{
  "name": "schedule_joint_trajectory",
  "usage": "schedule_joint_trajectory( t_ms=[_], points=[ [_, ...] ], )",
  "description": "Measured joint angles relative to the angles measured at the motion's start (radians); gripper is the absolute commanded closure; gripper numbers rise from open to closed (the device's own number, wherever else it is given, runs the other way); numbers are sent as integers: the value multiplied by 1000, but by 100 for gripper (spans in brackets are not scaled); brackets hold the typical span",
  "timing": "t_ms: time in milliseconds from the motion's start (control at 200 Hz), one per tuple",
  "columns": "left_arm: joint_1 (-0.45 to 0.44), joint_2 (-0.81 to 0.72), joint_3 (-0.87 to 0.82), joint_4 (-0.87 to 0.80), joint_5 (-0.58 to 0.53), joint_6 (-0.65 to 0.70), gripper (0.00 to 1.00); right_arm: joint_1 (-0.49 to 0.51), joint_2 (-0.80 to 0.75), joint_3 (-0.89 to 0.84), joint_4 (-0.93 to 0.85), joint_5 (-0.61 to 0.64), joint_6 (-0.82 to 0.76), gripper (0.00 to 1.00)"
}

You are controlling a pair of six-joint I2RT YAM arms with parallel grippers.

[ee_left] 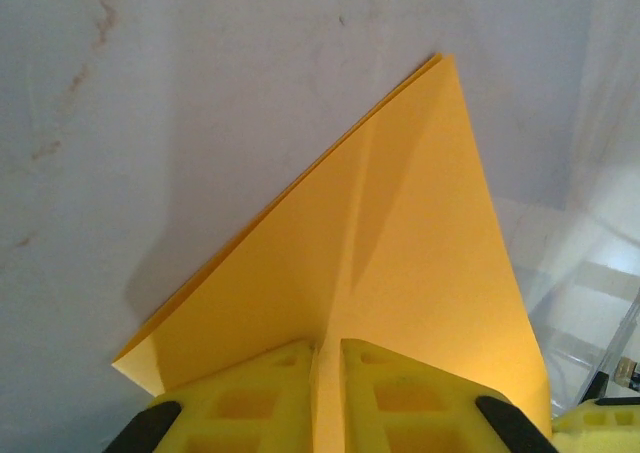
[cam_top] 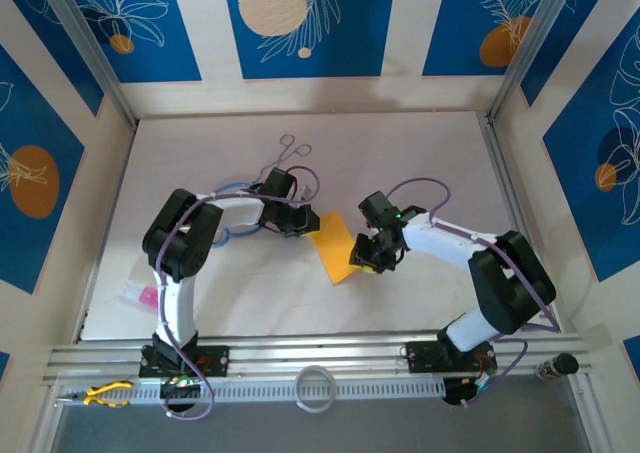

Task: Fold a paper plane with a square sheet of paper (pick it up from the middle)
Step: Fold the triangle a second time at the center of the table.

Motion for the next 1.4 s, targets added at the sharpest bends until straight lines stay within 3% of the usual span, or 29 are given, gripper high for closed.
schedule_joint_trajectory(
  t_ms=[280, 425, 600, 1050, 1401],
  points=[
    [0, 0, 0, 0, 0, 0, 84, 0, -3, 31, -21, 24, -11, 68],
    [0, 0, 0, 0, 0, 0, 84, 0, -3, 31, 1, 10, -30, 62],
    [0, 0, 0, 0, 0, 0, 84, -9, -4, 31, 74, -59, -68, 57],
    [0, 0, 0, 0, 0, 0, 84, -112, 66, 37, 174, -272, -216, 55],
    [0, 0, 0, 0, 0, 0, 84, -160, 143, 64, 167, -310, -233, 57]
  ],
)
